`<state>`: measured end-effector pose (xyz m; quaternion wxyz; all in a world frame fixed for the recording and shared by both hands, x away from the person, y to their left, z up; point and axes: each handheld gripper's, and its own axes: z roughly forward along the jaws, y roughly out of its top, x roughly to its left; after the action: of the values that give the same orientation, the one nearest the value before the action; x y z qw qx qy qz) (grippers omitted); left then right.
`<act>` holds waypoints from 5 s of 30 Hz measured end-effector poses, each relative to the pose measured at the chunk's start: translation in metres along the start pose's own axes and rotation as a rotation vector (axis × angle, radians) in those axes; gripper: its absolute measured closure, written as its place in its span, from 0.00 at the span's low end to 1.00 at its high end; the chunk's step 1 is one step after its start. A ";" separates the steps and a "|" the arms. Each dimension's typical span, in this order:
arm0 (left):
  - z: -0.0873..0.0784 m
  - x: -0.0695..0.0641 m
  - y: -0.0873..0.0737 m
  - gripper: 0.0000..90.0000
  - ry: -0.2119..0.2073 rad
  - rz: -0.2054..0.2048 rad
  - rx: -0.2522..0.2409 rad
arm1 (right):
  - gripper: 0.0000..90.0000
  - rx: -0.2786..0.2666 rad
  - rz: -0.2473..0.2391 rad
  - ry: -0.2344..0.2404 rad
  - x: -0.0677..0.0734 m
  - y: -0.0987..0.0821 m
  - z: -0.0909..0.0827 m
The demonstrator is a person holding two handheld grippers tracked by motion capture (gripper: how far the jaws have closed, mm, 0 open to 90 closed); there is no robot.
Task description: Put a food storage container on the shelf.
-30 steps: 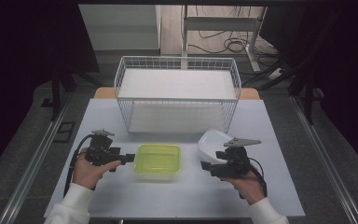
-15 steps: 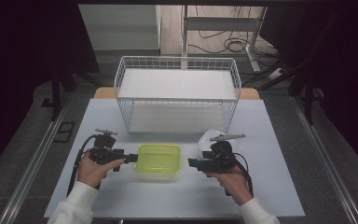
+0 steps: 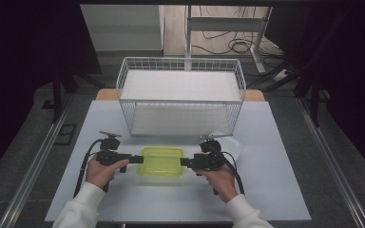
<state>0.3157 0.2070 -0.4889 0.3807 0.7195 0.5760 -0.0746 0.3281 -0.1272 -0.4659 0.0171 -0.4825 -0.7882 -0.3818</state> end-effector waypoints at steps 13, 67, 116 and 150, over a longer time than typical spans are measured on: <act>0.007 0.008 -0.001 0.42 -0.039 -0.030 0.009 | 0.42 0.019 0.081 0.008 -0.006 -0.006 0.025; -0.014 -0.030 -0.012 0.88 -0.097 0.069 -0.125 | 0.88 -0.081 0.132 0.168 -0.008 -0.005 -0.007; -0.049 -0.081 0.024 0.88 -0.076 0.231 -0.276 | 0.87 -0.245 -0.094 0.136 0.005 0.029 -0.068; -0.070 -0.100 0.089 0.88 -0.120 0.246 -0.330 | 0.87 -0.328 -0.130 0.125 0.006 0.091 -0.104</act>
<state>0.3384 0.1706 -0.3444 0.5334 0.7065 0.4646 0.0249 0.3603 -0.1654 -0.3363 -0.0376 -0.4020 -0.7423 -0.5348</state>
